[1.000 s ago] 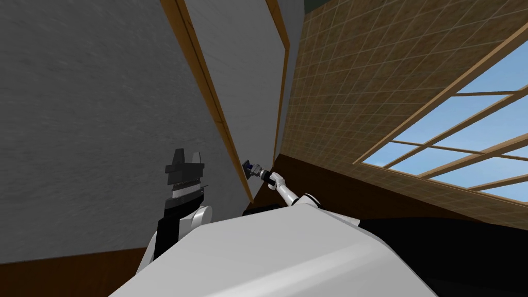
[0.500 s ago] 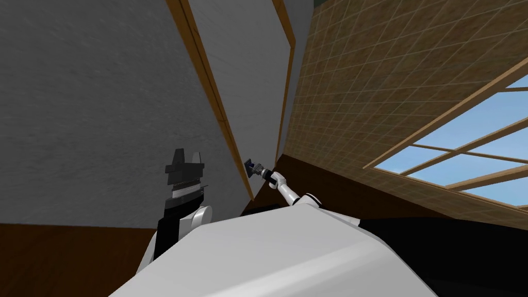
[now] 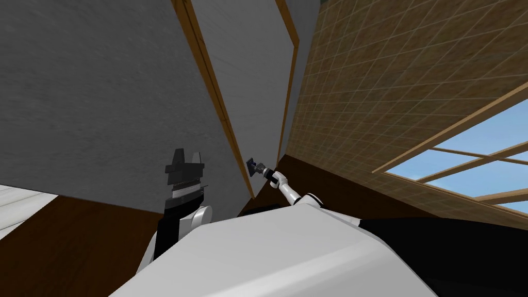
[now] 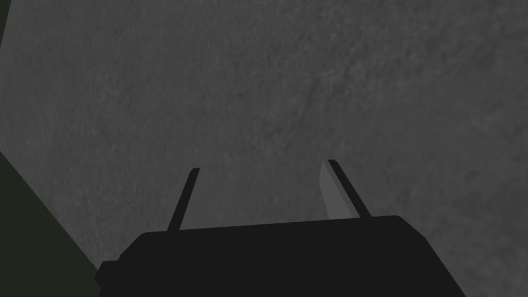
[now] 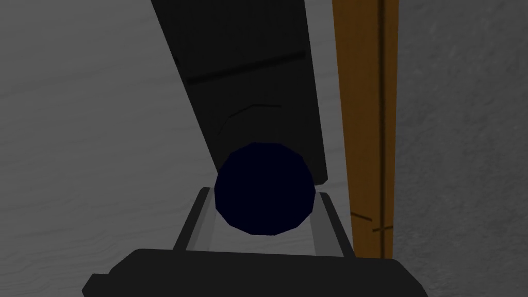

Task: Pull the door open

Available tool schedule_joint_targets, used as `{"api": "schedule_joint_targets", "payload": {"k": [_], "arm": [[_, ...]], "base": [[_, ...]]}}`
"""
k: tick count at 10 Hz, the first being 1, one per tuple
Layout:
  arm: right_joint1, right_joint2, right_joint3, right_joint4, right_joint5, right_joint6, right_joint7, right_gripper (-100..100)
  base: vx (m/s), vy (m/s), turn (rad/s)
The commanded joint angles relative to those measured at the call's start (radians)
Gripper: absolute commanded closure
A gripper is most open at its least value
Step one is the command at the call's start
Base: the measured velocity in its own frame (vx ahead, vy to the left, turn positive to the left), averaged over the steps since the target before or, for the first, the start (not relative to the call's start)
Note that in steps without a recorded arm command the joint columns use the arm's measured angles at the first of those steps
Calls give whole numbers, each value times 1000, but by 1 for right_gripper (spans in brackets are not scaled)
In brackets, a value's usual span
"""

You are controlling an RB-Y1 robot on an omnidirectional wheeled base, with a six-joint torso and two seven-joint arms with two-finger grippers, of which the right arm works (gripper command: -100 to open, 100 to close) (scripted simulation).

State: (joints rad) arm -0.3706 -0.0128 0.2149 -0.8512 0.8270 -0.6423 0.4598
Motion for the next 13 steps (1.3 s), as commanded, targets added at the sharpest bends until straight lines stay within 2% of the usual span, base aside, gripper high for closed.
{"api": "schedule_joint_targets", "payload": {"k": [1,4,5,7,8,9,10,11,12,13], "arm": [[10,3,9,11,-18,-4,-50,100],[13,-8,3,9,-53,4,-124,100],[13,-8,3,9,-53,4,-132,100],[16,-19,-2,7,-89,12,-199,100],[16,-19,-2,7,-89,12,-209,100],[18,-24,-5,6,-109,17,-244,100],[18,-24,-5,6,-109,17,-250,100],[19,-30,-8,5,-130,22,-289,100],[19,-30,-8,5,-130,22,-290,100],[21,-36,-12,4,-150,26,-330,100]], "base": [[-38,-47,169],[-50,-54,116],[-33,-38,66],[-42,-38,134],[-42,-30,90],[-43,-39,123],[-30,-41,61],[-35,-44,125],[-21,-22,57],[-22,-24,101]]}}
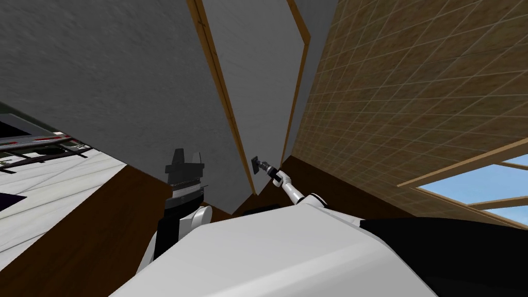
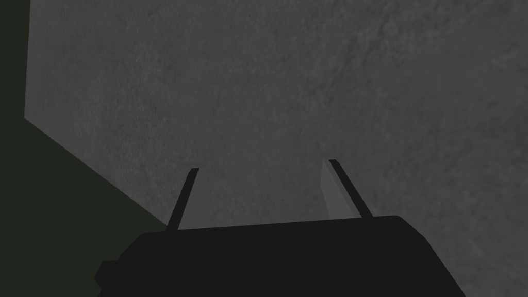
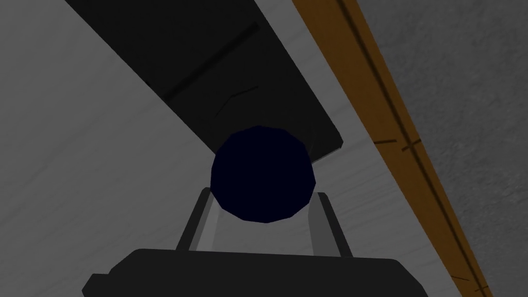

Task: Pull the door open

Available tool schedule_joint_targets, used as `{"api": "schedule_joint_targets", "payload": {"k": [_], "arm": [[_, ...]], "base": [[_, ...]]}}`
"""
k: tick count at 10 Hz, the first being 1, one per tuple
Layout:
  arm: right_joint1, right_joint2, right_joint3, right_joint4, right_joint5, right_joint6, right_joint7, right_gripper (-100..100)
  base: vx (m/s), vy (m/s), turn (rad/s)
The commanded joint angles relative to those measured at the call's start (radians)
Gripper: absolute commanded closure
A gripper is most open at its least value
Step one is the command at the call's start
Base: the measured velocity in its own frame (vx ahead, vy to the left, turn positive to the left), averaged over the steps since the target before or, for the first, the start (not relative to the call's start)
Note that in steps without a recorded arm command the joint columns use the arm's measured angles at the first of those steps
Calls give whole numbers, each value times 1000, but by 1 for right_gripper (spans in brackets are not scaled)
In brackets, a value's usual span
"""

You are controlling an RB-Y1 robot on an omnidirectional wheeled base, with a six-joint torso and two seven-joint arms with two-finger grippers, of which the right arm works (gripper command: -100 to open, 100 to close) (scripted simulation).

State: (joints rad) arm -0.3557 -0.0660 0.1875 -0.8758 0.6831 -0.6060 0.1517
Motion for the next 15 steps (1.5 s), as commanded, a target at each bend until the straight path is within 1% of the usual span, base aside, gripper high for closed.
{"api": "schedule_joint_targets", "payload": {"k": [1,2,3,4,5,7,10,11,13,14,15], "arm": [[6,17,16,29,-7,-10,-23,100],[8,12,13,27,-27,-5,-63,100],[10,6,9,26,-49,0,-90,100],[10,6,9,26,-49,0,-104,100],[12,-1,6,25,-72,5,-143,100],[12,-1,6,25,-72,5,-145,100],[12,-1,6,25,-72,5,-145,100],[13,-7,2,24,-95,10,-187,100],[13,-7,2,24,-95,10,-187,100],[15,-13,-2,22,-118,15,-228,100],[17,-19,-5,21,-141,21,-253,100]], "base": [[-32,-28,66],[-47,-35,123],[-53,-51,174],[-35,-28,79],[-45,-28,93],[-25,-27,44],[-1,7,-20],[-23,-22,126],[-17,-26,36],[-29,-19,100],[-50,-43,180]]}}
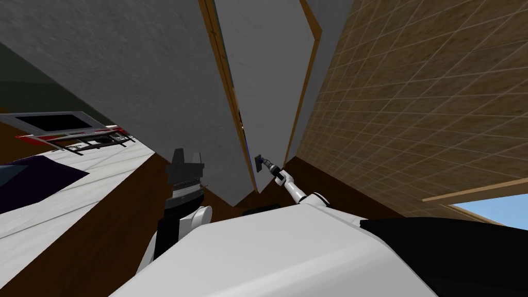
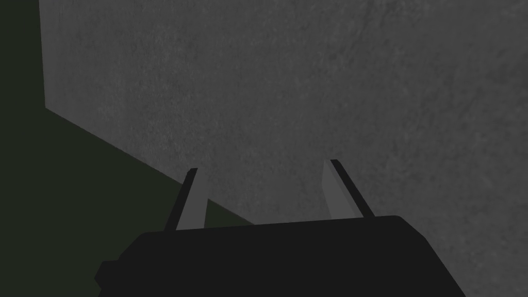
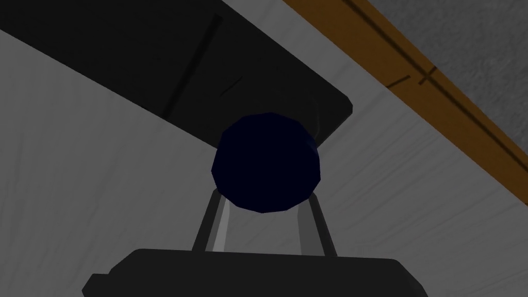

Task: Pull the door open

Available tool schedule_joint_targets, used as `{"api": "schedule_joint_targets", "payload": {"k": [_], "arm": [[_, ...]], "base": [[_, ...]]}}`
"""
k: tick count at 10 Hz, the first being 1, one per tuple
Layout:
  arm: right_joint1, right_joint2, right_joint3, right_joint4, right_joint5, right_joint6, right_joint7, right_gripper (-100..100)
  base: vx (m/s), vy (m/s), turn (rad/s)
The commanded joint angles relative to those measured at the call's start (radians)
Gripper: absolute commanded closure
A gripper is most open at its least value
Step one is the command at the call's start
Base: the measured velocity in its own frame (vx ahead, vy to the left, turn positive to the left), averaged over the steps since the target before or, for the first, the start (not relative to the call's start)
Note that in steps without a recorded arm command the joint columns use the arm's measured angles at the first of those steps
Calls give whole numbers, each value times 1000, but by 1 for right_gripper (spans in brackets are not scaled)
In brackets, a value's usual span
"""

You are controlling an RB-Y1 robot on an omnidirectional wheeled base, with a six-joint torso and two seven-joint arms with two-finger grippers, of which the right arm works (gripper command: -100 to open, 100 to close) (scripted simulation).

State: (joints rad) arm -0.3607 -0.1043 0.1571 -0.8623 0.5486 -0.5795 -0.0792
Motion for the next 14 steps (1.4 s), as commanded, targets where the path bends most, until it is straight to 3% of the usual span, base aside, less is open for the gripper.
{"api": "schedule_joint_targets", "payload": {"k": [1,4,6,14], "arm": [[22,19,25,7,-6,-6,-38,100],[24,13,22,6,-31,0,-80,100],[28,1,14,3,-79,11,-147,100],[28,1,14,3,-79,11,-163,100]], "base": [[-41,-35,91],[-21,-27,62],[-35,-39,166],[-10,-7,2]]}}
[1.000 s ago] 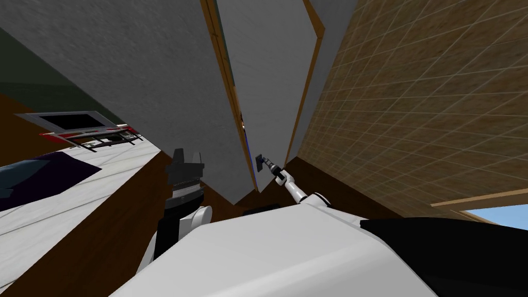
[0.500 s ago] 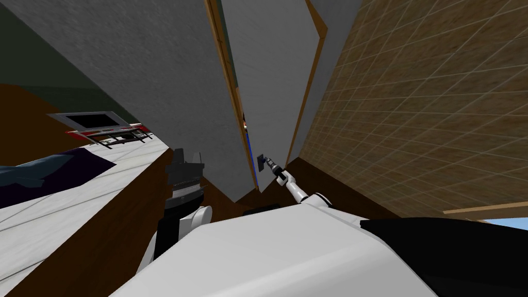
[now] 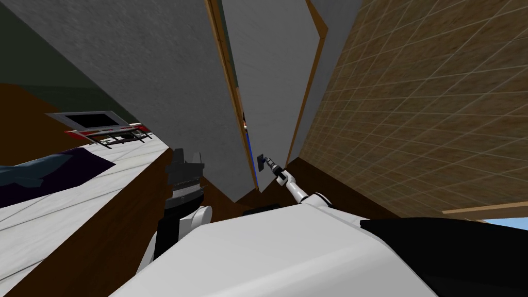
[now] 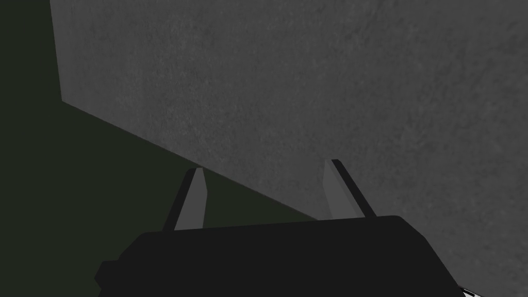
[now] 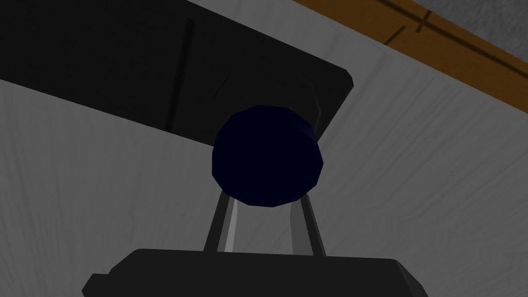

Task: Pull the door open

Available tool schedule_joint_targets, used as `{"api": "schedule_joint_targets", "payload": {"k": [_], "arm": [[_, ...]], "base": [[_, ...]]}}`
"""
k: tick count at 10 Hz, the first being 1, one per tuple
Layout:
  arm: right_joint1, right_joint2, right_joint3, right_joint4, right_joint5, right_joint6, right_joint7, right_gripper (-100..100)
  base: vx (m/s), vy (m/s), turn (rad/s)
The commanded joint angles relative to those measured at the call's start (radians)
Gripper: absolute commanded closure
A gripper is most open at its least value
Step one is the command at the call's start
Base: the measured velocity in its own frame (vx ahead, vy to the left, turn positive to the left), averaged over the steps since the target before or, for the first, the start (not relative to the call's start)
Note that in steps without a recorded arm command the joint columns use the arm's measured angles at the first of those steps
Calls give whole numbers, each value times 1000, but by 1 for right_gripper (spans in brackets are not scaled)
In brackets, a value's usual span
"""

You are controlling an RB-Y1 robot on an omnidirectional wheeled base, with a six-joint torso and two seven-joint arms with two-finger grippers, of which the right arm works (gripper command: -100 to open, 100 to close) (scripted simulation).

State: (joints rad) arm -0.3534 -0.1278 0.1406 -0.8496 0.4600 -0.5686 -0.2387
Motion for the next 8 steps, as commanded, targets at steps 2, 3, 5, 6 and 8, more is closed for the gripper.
{"api": "schedule_joint_targets", "payload": {"k": [2,3,5,6,8], "arm": [[-16,1,-3,32,-29,-12,-23,100],[-17,-1,-1,33,-39,-11,-36,100],[-21,-8,7,39,-74,-9,-80,100],[-22,-11,11,42,-88,-9,-99,100],[-25,-17,18,47,-119,-7,-138,100]], "base": [[-20,-11,31],[-55,-83,101],[-55,-79,134],[-72,-71,112],[-73,-63,105]]}}
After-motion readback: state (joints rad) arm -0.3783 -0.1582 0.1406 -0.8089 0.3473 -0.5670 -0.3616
